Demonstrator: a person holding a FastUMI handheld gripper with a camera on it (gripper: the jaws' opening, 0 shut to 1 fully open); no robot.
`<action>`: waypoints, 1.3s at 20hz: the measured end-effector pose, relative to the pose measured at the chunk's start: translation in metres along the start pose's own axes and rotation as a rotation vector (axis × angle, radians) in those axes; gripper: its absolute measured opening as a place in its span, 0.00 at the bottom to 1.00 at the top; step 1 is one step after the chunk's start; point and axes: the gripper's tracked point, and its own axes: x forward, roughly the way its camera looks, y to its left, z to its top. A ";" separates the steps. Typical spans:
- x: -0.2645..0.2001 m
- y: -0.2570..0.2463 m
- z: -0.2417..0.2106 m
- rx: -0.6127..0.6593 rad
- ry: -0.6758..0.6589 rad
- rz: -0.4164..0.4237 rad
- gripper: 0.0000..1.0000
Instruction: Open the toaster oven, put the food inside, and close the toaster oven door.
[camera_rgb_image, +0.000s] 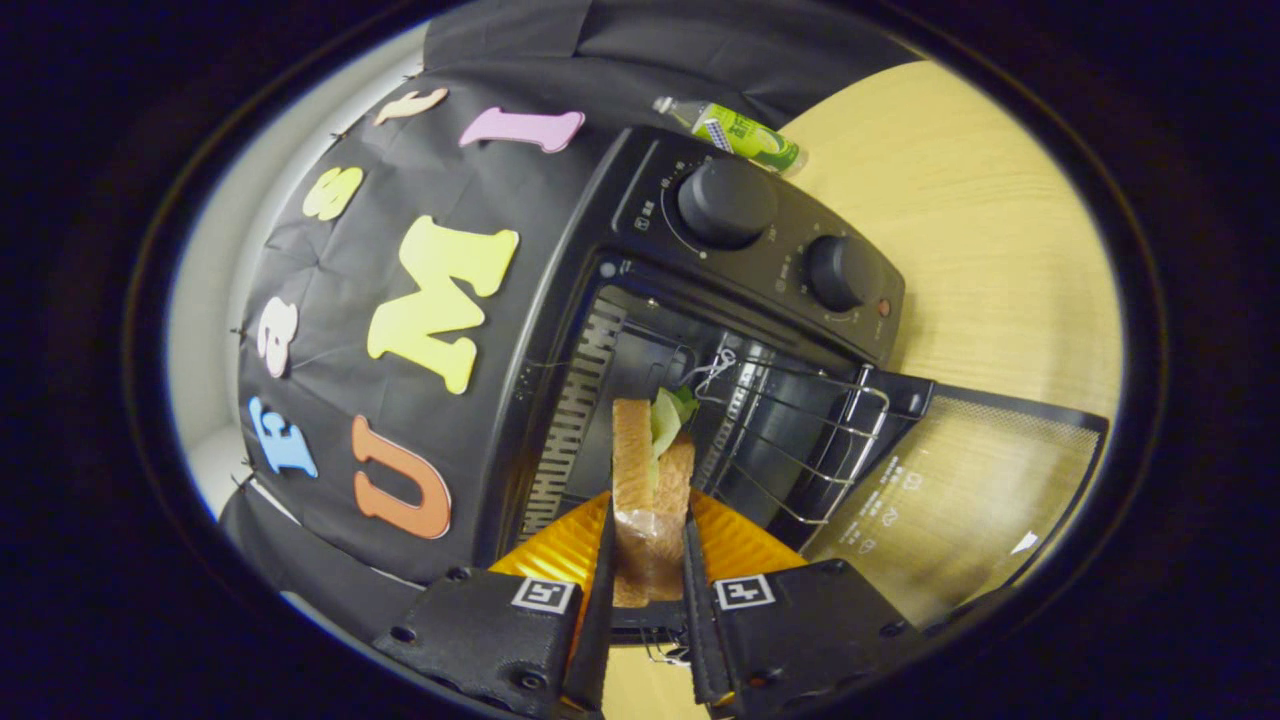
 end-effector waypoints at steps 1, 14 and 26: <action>0.007 -0.002 0.000 0.017 -0.005 -0.005 0.38; 0.033 -0.006 -0.017 -0.063 0.016 -0.046 0.50; 0.027 -0.004 -0.042 -0.639 0.076 -0.108 0.80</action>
